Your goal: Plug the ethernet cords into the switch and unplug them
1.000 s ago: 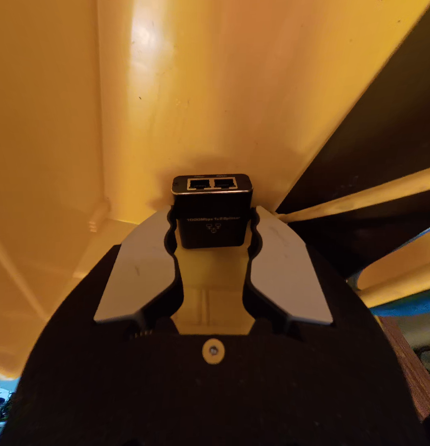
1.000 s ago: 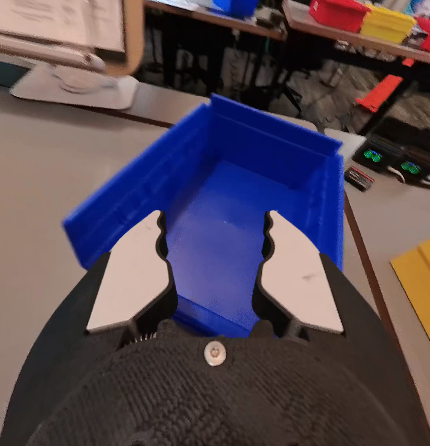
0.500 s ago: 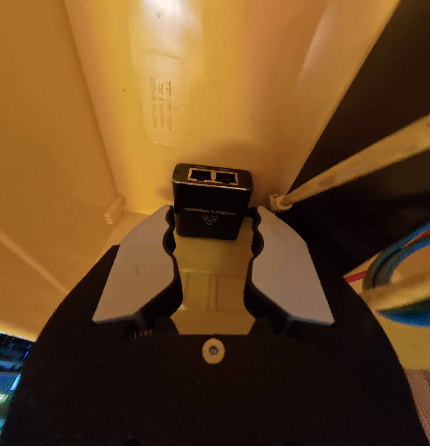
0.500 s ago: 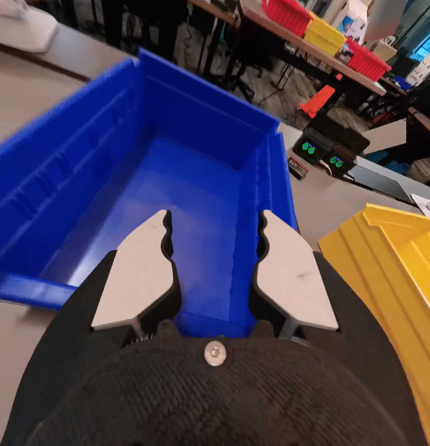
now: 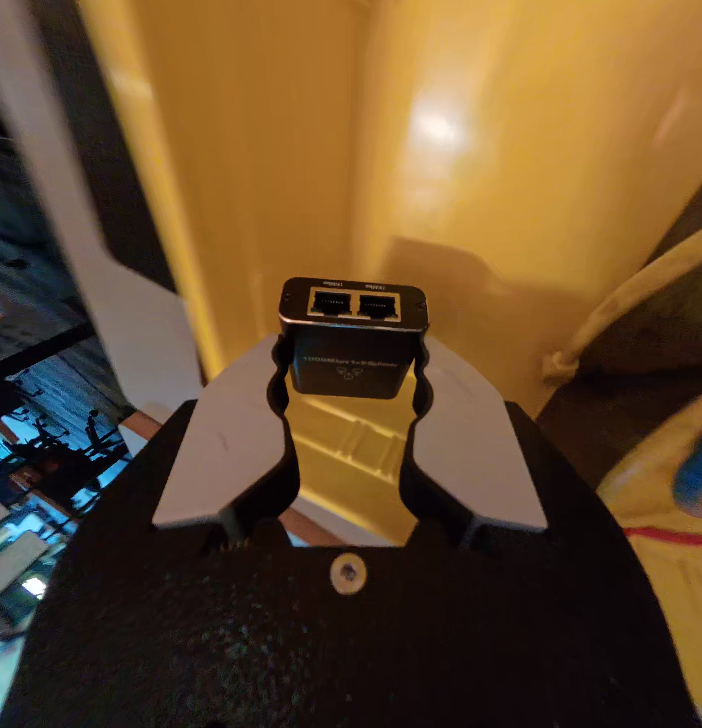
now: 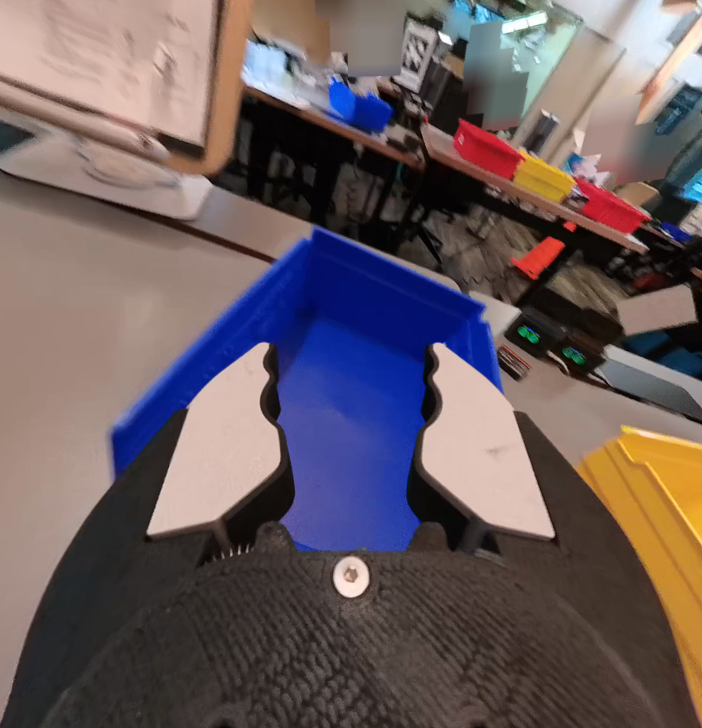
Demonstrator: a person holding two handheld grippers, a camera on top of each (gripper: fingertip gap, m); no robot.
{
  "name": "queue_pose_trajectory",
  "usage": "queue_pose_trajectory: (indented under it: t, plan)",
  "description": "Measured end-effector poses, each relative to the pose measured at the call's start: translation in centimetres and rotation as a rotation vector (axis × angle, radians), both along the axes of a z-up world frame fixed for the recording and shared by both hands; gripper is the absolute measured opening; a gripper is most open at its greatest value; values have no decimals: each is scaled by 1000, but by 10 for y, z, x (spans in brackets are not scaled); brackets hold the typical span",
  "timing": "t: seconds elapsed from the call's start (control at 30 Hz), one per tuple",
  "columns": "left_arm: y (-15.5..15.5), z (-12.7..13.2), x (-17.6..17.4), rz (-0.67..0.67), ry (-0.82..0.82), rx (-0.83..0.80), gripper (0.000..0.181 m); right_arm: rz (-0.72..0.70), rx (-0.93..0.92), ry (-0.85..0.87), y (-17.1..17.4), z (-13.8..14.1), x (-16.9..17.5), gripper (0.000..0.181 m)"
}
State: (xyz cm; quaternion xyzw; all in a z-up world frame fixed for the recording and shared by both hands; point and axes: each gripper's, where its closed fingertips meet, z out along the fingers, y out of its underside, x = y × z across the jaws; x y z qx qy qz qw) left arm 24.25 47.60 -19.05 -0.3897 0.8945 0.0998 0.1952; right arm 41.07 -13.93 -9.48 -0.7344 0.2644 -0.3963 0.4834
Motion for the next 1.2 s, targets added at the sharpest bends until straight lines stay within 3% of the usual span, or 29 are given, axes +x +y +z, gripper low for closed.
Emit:
queue_pose_trajectory:
  t: [0.1,0.17,0.23,0.33,0.47,0.53,0.7,0.73,0.83,0.9,0.93,1.03,1.1,1.2]
  plan:
    - [-25,52,14,57,-305,-179,62,203,130,-36,37,25,-27,81]
    - [-58,86,14,70,-456,-383,61,383,239,-62,68,45,-55,83]
    - [-104,119,7,35,-578,-604,61,569,357,-72,100,63,-87,84]
    - [-197,156,-21,-137,-661,-966,61,823,452,-39,150,71,-138,84]
    - [-300,165,-64,-260,-686,-1401,61,1030,368,-30,215,47,-201,91]
    - [-328,161,-76,-246,-721,-1573,61,1013,363,-106,235,40,-220,92]
    - [-356,144,-89,-32,-764,-1926,61,856,195,-536,255,23,-254,87]
    - [-361,141,-93,-5,-744,-1984,61,820,178,-617,255,23,-261,75]
    - [-375,138,-104,33,-670,-2133,61,733,117,-749,257,22,-272,64]
    - [-381,134,-109,46,-623,-2188,61,697,150,-817,252,31,-280,26]
    - [-382,136,-112,43,-622,-2222,61,713,150,-816,251,31,-284,25]
    - [-376,132,-113,41,-628,-2150,60,693,66,-871,249,32,-283,24]
    - [-363,131,-113,63,-640,-2059,78,686,-35,-977,246,32,-280,24]
    - [-352,125,-123,32,-617,-1896,73,714,-136,-1056,240,26,-276,24]
